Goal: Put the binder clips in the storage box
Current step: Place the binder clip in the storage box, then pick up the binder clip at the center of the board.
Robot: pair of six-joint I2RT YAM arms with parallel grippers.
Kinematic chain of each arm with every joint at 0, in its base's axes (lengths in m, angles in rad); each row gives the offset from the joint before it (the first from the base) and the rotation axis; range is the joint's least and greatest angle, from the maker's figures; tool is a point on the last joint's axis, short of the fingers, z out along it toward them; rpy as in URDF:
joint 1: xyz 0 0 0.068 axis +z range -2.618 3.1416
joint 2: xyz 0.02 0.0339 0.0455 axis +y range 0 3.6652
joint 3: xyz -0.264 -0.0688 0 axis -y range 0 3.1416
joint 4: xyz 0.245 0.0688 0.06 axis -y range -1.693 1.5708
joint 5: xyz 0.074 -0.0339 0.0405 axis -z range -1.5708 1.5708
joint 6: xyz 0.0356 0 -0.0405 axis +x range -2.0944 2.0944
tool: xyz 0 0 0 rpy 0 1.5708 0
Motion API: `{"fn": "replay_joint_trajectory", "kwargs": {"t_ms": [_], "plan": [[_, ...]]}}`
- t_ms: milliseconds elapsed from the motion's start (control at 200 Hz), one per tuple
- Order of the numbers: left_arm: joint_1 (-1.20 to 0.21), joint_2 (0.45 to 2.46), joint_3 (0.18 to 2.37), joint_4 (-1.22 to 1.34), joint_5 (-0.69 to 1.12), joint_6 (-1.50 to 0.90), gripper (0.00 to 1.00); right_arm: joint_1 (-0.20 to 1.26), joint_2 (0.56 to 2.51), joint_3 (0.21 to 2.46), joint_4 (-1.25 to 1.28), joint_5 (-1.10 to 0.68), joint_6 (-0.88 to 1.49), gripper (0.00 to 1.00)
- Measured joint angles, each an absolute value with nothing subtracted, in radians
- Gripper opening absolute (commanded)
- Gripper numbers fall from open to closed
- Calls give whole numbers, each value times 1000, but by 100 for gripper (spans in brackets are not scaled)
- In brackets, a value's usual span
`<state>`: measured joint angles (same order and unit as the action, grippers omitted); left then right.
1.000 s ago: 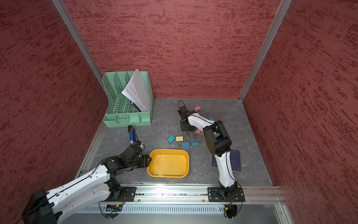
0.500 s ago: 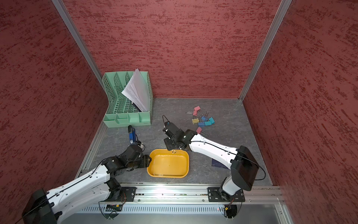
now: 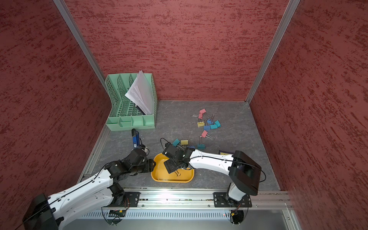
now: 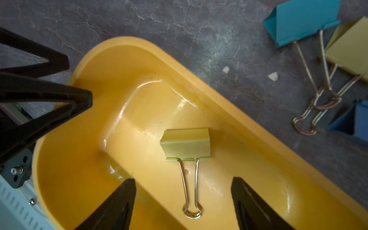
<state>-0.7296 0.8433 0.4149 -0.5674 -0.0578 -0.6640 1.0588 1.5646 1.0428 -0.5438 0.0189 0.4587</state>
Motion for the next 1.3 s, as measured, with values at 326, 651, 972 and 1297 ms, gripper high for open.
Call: {"fn": "replay_joint_trajectory", "kwargs": {"t_ms": [326,651,972,1297], "plan": [[-731,843,415,-567,-59,-664,70,700,1565,1293,-649,31,382,85],[-735,843,415,-567,-62,-664,70,689,1881,1399,-726,49,397,85],[-735,843,415,-567,-62,-664,70,689,1909,1396,-721,78,420,84],[-735,843,415,-567,-61,-664,70,680,1985,1396,-702,94,432,81]]}}
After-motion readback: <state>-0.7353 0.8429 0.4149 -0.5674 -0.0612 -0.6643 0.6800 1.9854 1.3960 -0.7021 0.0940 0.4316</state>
